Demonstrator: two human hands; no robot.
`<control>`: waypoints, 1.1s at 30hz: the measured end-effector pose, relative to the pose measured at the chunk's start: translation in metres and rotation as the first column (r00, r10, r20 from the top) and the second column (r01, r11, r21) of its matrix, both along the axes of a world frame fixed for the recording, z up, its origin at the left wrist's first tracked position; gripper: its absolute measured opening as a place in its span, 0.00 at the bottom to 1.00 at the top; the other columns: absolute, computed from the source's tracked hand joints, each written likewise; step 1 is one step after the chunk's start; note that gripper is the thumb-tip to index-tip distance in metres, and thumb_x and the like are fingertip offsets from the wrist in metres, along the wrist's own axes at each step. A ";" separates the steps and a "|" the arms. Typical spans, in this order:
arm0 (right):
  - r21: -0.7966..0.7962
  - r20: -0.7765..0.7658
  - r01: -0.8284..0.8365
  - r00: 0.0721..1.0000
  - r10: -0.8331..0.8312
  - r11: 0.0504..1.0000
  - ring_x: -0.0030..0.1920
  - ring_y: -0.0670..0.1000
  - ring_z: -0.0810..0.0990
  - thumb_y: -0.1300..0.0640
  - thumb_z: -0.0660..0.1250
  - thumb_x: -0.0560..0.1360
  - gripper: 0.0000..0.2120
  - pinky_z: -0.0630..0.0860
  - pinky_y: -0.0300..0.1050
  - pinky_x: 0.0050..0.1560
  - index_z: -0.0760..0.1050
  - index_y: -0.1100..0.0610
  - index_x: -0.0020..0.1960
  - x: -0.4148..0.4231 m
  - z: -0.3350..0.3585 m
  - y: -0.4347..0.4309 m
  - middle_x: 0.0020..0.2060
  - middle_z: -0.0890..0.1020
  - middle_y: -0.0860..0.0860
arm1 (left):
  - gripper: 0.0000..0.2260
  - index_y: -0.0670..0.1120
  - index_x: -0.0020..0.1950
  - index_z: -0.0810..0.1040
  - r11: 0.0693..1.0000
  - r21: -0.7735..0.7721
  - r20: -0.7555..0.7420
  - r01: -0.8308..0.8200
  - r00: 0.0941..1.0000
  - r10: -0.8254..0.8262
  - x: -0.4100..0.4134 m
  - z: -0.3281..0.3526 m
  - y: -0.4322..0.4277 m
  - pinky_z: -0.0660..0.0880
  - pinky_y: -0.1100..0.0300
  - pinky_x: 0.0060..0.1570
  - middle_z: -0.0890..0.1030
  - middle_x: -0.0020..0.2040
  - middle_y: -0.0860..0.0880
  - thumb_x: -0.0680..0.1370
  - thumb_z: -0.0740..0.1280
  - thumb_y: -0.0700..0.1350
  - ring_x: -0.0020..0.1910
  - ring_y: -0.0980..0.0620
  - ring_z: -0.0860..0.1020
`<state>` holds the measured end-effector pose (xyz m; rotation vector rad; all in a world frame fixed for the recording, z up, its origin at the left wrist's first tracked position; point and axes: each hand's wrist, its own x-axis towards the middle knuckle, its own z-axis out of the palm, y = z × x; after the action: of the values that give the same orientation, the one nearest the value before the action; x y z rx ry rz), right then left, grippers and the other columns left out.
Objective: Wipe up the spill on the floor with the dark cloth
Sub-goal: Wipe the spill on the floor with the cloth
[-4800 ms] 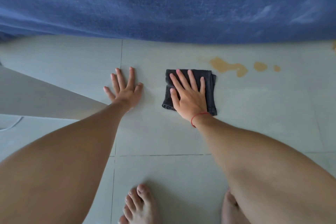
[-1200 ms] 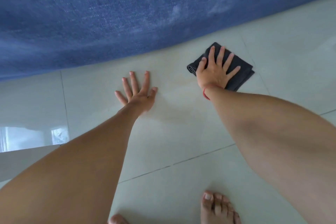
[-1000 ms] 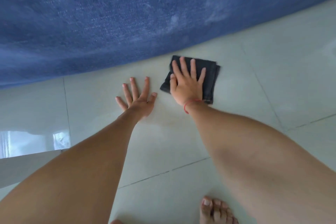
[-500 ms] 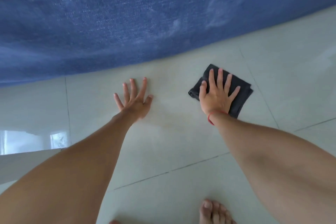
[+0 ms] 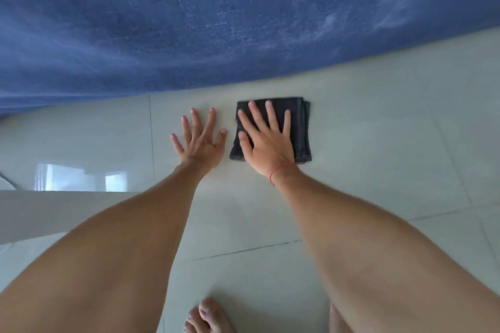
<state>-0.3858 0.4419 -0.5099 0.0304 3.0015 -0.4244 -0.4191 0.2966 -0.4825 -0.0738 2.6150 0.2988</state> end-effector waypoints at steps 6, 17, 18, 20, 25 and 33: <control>-0.029 -0.001 -0.116 0.993 0.116 0.993 0.74 0.56 0.63 0.45 0.54 0.78 0.23 0.54 0.60 0.73 0.67 0.47 0.72 0.064 -0.001 0.006 0.73 0.68 0.47 | 0.26 0.62 0.77 0.37 0.993 -0.075 -0.023 -0.095 0.995 0.093 0.029 0.015 -0.025 0.33 0.38 0.71 0.31 0.78 0.51 0.81 0.43 0.62 0.77 0.46 0.31; 0.082 0.109 0.425 0.895 -0.432 0.902 0.78 0.56 0.43 0.40 0.45 0.80 0.27 0.39 0.67 0.73 0.49 0.44 0.77 0.025 0.000 0.043 0.79 0.48 0.47 | 0.26 0.67 0.75 0.36 0.982 -0.002 0.093 -0.190 0.977 0.190 0.042 -0.006 -0.075 0.34 0.36 0.71 0.29 0.77 0.51 0.81 0.45 0.62 0.76 0.48 0.31; 0.077 0.115 0.434 0.891 -0.440 0.898 0.78 0.57 0.42 0.40 0.44 0.80 0.27 0.39 0.69 0.72 0.48 0.44 0.78 0.014 0.000 0.032 0.79 0.47 0.47 | 0.25 0.67 0.75 0.36 0.981 0.004 0.097 -0.195 0.976 0.194 0.041 -0.006 -0.076 0.34 0.36 0.71 0.29 0.77 0.51 0.81 0.45 0.62 0.76 0.47 0.31; 0.064 0.114 0.369 0.920 -0.374 0.927 0.78 0.58 0.41 0.41 0.45 0.80 0.27 0.38 0.70 0.72 0.49 0.45 0.78 -0.009 0.002 0.006 0.79 0.47 0.48 | 0.25 0.67 0.75 0.36 0.981 0.001 0.088 -0.194 0.977 0.193 0.041 -0.006 -0.077 0.34 0.36 0.71 0.29 0.77 0.51 0.81 0.44 0.62 0.76 0.47 0.30; 0.008 0.087 -0.051 0.995 0.050 0.999 0.78 0.57 0.44 0.46 0.48 0.81 0.24 0.37 0.69 0.71 0.53 0.43 0.77 -0.039 0.003 -0.094 0.79 0.51 0.45 | 0.24 0.67 0.75 0.35 0.983 0.004 0.094 -0.183 0.979 0.182 0.040 -0.010 -0.078 0.33 0.36 0.70 0.28 0.76 0.51 0.81 0.43 0.61 0.76 0.47 0.29; 0.005 0.027 -0.308 0.951 0.307 0.952 0.76 0.54 0.58 0.47 0.46 0.79 0.25 0.49 0.57 0.75 0.62 0.46 0.75 0.005 0.002 -0.036 0.76 0.62 0.45 | 0.25 0.63 0.77 0.37 0.971 0.070 0.055 -0.227 0.973 0.223 0.038 -0.002 -0.088 0.35 0.40 0.73 0.31 0.78 0.51 0.83 0.45 0.55 0.77 0.48 0.33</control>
<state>-0.3812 0.4055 -0.5081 -0.4220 2.9095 -0.3715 -0.3815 0.2086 -0.4842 -0.3489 2.5480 0.4692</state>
